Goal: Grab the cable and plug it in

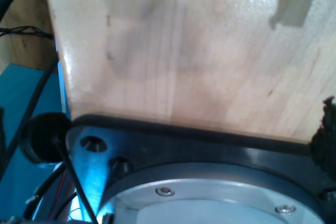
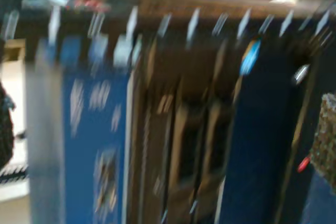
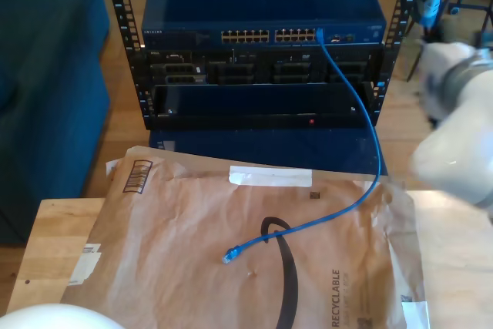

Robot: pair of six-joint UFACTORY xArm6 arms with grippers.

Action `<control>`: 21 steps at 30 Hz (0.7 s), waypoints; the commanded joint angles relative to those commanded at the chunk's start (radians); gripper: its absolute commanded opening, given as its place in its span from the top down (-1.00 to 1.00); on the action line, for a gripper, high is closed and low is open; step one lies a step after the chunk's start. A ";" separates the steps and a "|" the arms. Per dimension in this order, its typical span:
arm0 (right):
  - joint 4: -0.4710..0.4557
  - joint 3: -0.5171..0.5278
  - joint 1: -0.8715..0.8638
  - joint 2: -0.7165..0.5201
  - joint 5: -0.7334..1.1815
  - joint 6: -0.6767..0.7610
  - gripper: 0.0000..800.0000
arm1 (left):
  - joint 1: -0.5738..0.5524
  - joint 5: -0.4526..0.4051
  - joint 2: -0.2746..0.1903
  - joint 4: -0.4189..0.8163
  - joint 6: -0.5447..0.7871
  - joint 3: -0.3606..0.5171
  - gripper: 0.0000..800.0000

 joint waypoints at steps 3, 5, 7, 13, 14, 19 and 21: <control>0.000 -0.048 -0.107 -0.002 0.150 -0.084 -0.99 | 0.000 0.000 0.000 0.000 0.000 0.000 -1.00; 0.000 -0.068 -0.181 -0.014 0.255 -0.137 -0.99 | 0.000 0.000 0.000 0.000 0.000 0.000 -1.00; -0.002 -0.084 -0.258 -0.025 0.359 -0.196 -0.99 | 0.000 0.000 0.000 0.000 0.000 0.000 -1.00; -0.005 -0.140 -0.479 -0.038 0.674 -0.482 -0.99 | 0.000 0.000 0.000 0.000 0.000 0.000 -1.00; -0.005 -0.147 -0.516 -0.044 0.709 -0.522 -0.99 | 0.000 0.000 0.000 0.000 0.000 0.000 -1.00; -0.133 -0.161 -0.692 -0.087 0.961 -0.605 -0.99 | 0.000 0.000 0.000 0.000 0.000 0.000 -1.00; -0.215 -0.161 -0.767 -0.104 1.059 -0.605 -0.99 | 0.000 0.000 0.000 0.000 0.000 0.000 -1.00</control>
